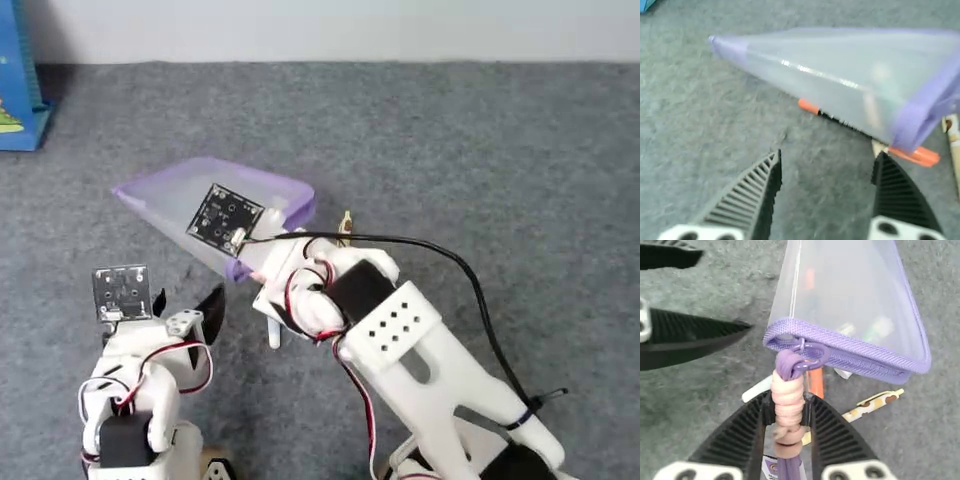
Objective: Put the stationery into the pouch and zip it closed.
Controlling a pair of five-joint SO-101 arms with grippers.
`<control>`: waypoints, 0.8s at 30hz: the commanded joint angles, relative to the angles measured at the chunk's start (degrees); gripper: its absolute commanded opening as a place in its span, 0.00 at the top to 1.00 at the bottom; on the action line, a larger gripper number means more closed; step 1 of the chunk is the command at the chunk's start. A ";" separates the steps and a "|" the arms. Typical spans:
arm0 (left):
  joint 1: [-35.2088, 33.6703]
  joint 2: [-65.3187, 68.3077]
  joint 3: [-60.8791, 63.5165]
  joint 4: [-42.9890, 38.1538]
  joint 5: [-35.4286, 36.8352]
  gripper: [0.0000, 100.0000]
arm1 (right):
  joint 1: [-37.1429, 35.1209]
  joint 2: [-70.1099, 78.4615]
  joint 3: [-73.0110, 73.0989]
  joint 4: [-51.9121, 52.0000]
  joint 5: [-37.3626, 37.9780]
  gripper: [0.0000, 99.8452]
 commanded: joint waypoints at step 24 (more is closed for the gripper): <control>5.19 -0.79 -1.89 -5.98 3.87 0.72 | -1.54 -3.91 1.49 0.57 -0.97 0.99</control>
